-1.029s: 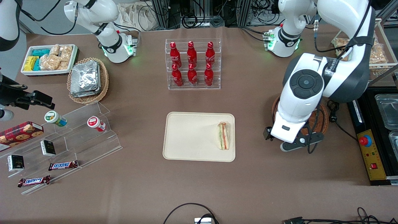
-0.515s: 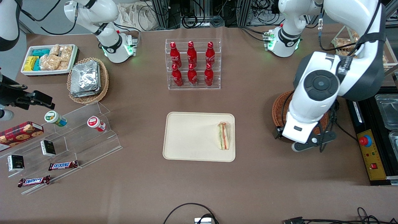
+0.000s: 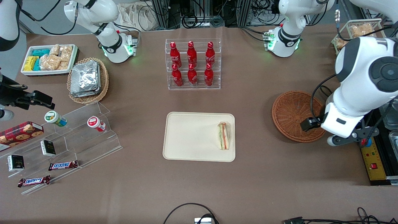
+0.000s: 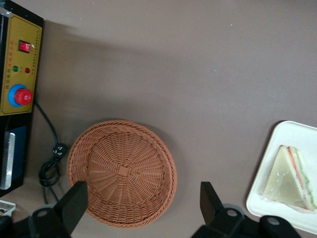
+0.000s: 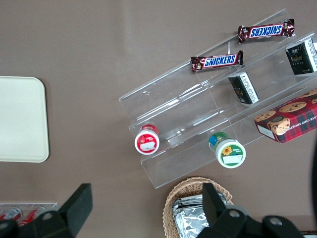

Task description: Place sandwich from basket to tray

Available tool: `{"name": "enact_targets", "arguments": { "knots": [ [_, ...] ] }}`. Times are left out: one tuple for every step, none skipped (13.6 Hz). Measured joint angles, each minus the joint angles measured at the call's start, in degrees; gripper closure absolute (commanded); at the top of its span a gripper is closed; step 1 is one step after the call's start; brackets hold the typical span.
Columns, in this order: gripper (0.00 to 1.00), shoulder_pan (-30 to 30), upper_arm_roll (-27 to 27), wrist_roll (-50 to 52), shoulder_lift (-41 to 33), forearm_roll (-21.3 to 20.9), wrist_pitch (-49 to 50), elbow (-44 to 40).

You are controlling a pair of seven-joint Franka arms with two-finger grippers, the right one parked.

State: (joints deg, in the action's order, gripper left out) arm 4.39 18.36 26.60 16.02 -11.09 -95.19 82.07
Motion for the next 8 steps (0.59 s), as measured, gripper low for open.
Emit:
{"name": "enact_targets", "arguments": {
  "knots": [
    [0.00, -0.14, -1.13, -2.07, -1.18, 0.78, 0.36, 0.93],
    [0.00, -0.58, -2.78, -5.15, -2.83, 1.41, 0.51, 2.38],
    [0.00, -1.57, -5.17, -8.89, -4.87, 1.99, 0.55, 4.15],
    [0.00, -2.84, -8.19, -12.76, -7.11, 3.22, 0.77, 5.78],
    [0.00, -3.54, -10.77, -16.16, -9.37, 5.18, 1.64, 7.05],
    [0.00, -3.63, -12.79, -18.97, -11.57, 6.95, 3.17, 7.94],
    [0.00, -3.57, -14.31, -20.75, -13.47, 7.99, 4.56, 8.50],
    [0.00, -3.52, -15.23, -21.72, -15.10, 8.58, 5.56, 8.90]
  ]
}}
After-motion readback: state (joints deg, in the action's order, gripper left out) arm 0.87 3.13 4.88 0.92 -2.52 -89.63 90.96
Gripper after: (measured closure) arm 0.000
